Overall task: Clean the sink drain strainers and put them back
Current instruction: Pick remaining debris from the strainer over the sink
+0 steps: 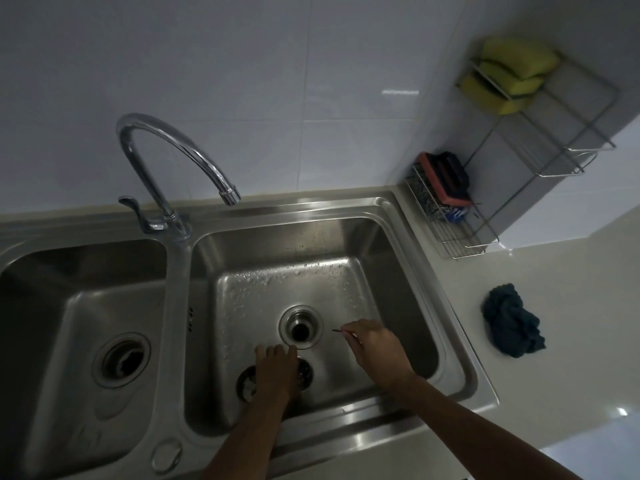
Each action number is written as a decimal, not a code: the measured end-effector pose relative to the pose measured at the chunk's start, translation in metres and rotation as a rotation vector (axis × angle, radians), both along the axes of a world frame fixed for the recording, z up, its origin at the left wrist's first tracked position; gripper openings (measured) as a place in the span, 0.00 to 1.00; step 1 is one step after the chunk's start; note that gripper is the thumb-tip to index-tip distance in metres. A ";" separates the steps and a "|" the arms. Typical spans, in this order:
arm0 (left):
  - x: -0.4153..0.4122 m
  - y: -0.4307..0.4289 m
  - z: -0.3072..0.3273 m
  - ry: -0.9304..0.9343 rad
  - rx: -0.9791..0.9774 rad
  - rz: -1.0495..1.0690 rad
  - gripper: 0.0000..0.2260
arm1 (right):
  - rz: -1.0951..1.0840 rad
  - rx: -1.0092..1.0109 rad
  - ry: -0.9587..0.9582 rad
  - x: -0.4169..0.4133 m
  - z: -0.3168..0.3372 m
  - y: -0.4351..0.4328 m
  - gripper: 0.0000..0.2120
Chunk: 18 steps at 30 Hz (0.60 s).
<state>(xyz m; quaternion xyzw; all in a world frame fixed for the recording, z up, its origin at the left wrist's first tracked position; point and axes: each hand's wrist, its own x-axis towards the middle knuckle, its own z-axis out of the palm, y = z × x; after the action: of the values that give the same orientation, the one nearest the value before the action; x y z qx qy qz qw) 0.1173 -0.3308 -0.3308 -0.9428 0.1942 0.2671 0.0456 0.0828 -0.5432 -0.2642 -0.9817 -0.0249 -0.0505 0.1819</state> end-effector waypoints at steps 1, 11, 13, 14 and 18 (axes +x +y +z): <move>0.000 0.000 -0.001 0.003 0.003 -0.003 0.31 | -0.004 0.008 0.003 0.000 0.002 -0.003 0.09; 0.014 -0.029 0.053 -0.037 -0.296 0.146 0.46 | -0.023 0.010 -0.075 0.006 0.058 -0.026 0.11; 0.026 -0.049 0.084 -0.057 -0.376 0.151 0.47 | -0.024 0.012 -0.106 0.014 0.086 -0.037 0.11; 0.032 -0.060 0.100 -0.068 -0.396 0.137 0.48 | -0.030 0.021 -0.122 0.017 0.101 -0.044 0.13; 0.052 -0.113 0.162 -0.146 -0.487 0.050 0.46 | -0.113 0.010 -0.243 0.032 0.159 -0.081 0.12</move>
<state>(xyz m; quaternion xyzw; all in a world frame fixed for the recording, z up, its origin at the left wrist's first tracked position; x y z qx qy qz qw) 0.1691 -0.4443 -0.1689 -0.9472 0.2259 0.1447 -0.1756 0.1152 -0.6238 -0.1054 -0.9673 0.0091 -0.1792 0.1794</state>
